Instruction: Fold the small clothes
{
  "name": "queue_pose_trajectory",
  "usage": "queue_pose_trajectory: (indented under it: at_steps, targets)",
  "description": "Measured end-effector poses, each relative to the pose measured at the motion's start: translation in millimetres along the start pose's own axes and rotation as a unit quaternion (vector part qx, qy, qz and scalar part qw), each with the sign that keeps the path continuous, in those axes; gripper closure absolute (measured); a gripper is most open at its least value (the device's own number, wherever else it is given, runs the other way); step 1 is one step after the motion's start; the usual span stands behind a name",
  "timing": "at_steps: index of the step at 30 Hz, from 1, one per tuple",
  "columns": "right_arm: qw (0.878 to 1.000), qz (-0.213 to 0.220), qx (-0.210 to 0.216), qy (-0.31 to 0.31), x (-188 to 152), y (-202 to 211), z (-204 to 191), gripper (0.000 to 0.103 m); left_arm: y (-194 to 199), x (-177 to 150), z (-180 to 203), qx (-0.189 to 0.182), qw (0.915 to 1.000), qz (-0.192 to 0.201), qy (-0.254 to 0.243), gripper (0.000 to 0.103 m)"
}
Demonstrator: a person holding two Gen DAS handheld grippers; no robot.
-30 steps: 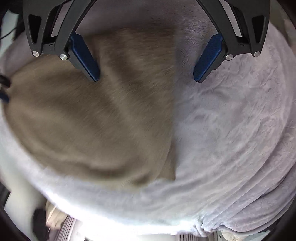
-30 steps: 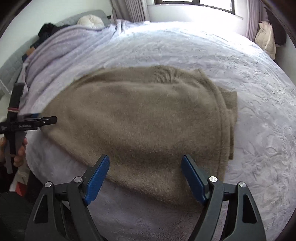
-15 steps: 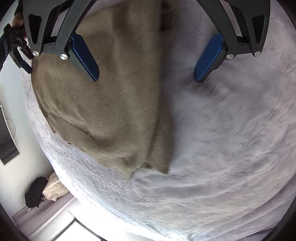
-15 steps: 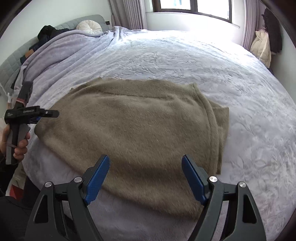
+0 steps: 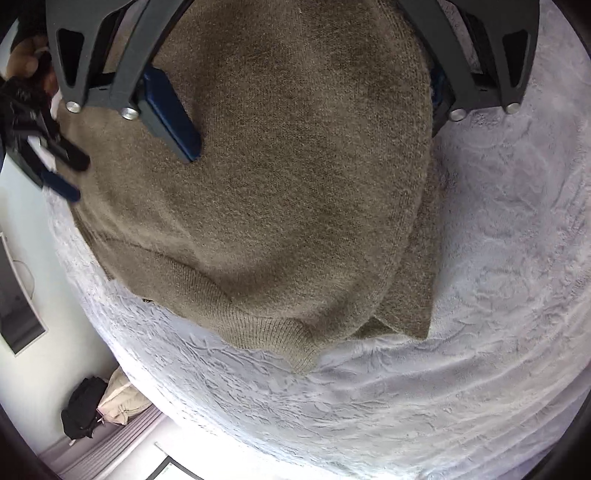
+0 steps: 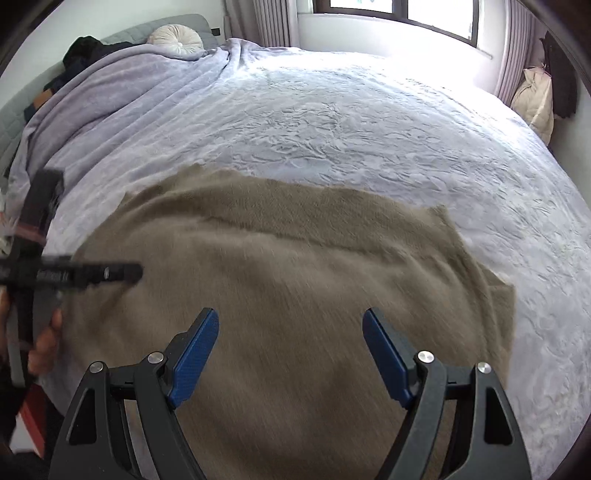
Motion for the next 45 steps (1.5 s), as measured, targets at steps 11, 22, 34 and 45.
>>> queue_pose_trajectory:
  at_steps: [11, 22, 34, 45]
  targets:
    - [0.996, -0.061, -0.068, 0.005, 30, -81, 3, 0.01, -4, 3, 8, -0.013, 0.9999, -0.003, -0.001, 0.015]
    - [0.994, -0.045, -0.093, 0.034, -8, -48, -24, 0.006, 10, 1, 21, 0.025, 0.999, 0.011, -0.036, 0.075]
    - [0.995, -0.024, -0.09, 0.046, -24, -36, -21, 0.004, 40, -3, 53, 0.049, 0.9951, 0.036, -0.078, 0.081]
    - [0.995, 0.048, -0.09, -0.015, -41, 64, 60, 0.005, 78, -8, 148, 0.042, 0.9882, 0.049, -0.139, 0.082]
Point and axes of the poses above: each gripper's, at about its wrist camera, not at the fingertips, and y roughly against the way its jaws point, z to its right, x to its top, the point moved 2 cm from there along -y, roughly the way its jaws point, and after that the axes turned 4 degrees about y, right-handed, at the moved point
